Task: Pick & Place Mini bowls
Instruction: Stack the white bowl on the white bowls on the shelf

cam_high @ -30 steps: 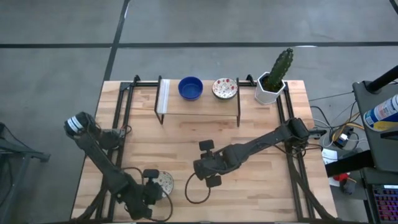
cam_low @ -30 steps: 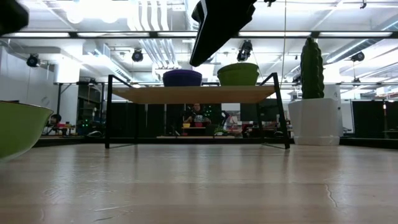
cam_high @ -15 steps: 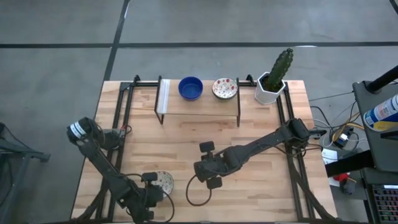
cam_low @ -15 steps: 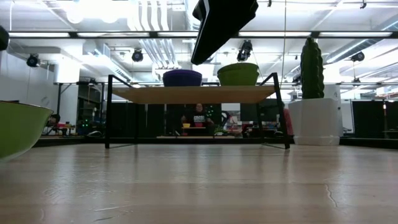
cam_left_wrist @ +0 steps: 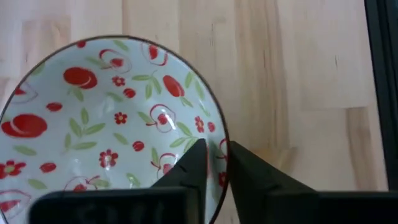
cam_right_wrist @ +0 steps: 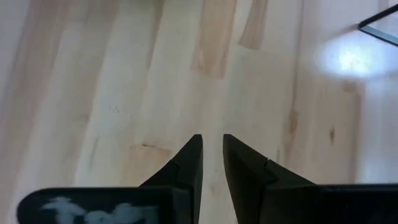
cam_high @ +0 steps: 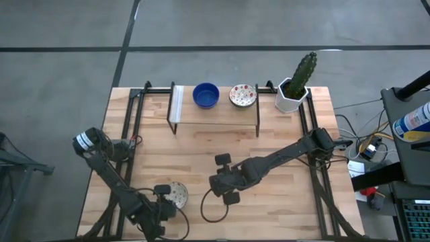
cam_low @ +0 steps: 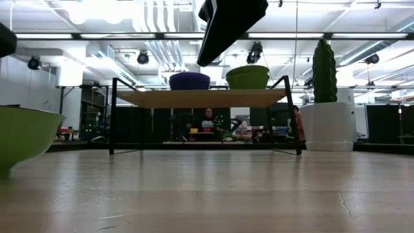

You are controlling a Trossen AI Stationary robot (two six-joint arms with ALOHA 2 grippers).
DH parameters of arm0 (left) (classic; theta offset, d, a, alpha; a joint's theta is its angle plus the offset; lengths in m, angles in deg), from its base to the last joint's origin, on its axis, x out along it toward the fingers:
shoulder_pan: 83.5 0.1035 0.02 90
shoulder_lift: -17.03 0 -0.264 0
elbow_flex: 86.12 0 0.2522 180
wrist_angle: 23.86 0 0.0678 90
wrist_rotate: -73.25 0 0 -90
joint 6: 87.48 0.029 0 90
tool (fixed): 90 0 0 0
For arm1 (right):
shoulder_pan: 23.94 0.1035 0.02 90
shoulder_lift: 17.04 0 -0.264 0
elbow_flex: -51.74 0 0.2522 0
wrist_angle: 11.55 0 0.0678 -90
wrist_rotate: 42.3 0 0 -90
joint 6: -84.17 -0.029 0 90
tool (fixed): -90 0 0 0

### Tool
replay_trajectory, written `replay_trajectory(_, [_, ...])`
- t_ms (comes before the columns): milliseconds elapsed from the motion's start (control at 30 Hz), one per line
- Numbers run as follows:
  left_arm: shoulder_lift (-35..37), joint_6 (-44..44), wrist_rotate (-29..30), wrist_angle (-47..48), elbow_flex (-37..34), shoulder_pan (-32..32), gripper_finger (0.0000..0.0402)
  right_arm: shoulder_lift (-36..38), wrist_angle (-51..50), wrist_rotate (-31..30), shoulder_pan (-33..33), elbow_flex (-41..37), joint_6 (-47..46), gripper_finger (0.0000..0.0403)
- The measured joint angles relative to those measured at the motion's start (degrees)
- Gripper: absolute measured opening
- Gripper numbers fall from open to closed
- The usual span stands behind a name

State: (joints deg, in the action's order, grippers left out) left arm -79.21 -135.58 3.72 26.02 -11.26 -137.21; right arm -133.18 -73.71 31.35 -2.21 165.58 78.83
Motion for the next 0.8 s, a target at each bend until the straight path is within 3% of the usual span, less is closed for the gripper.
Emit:
replay_trajectory(167, [0.28,3.40,1.82,0.37,0.03,0.50,0.0010,-0.02,2.96,2.09,0.04,-0.02,0.01,0.0059])
replay_trajectory(400, [0.35,9.22,4.25,0.18,0.44,1.03,0.0009,-0.27,11.68,10.03,0.49,-0.02,4.07,0.0059])
replay_trajectory(600, [1.49,13.57,4.44,-0.05,1.83,1.41,0.0003,-2.08,20.85,10.39,2.21,-0.02,8.53,0.0069])
replay_trajectory(800, [2.32,16.60,4.83,-0.04,3.45,1.83,0.0002,-4.90,23.52,10.14,2.97,-0.02,11.02,0.0098])
